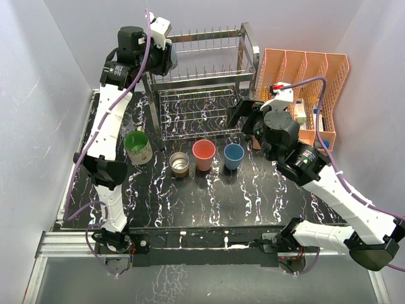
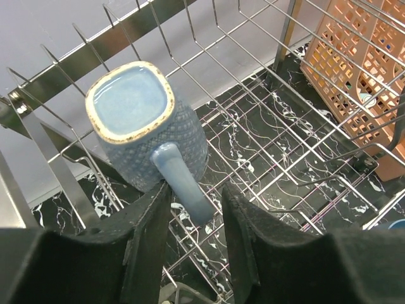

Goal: Unload the cups from the dish rack

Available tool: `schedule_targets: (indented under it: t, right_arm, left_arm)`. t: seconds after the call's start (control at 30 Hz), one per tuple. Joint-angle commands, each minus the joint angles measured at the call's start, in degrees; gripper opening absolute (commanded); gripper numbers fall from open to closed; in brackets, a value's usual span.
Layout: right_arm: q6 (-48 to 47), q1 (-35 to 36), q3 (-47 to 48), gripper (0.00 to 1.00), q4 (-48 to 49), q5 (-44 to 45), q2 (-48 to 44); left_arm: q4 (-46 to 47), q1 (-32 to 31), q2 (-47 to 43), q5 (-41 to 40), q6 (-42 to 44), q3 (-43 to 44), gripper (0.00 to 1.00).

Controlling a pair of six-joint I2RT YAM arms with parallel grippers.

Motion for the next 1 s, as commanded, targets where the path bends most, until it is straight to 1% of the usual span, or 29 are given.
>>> schedule_targets:
  t: [0.0,0.13,0.3,0.43,0.57,0.73,0.97]
  right_arm:
    - [0.6,0.1,-0.2,0.98,1.7,1.3,-1.9]
    - [0.8,0.1,-0.6,0.98,2.1,1.4,-2.5]
    - [1.1,0.1,-1.7,0.97,2.7,1.8,-3.6]
    - [1.5,0.1,-2.3,0.97,2.7,2.0,-4.1]
    - [1.6,0.1,-2.4,0.97,2.9,2.4,-4.6]
    - [1.9,0.1,-2.6,0.97,2.8,2.9,-4.9]
    - [3.0,0.1,-3.2,0.97,2.8,3.5,-5.7]
  left_arm:
    - [-2.3,0.9,1.3,-3.0,0.6,0.4,0.30]
    - [-0.3,0.9,0.8,-2.6,-0.1,-0.1,0.13]
    - [2.6,0.5,-0.9,-1.4,-0.4,-1.7,0.00]
    - [4.4,0.2,-2.2,0.0,-0.3,-2.6,0.00]
    - [8.6,0.1,-4.5,3.0,-1.1,-4.8,0.00]
    - [17.1,0.0,-8.8,8.4,-6.1,-10.1,0.00]
    - [28.1,0.0,-11.3,13.2,-13.3,-13.4,0.00]
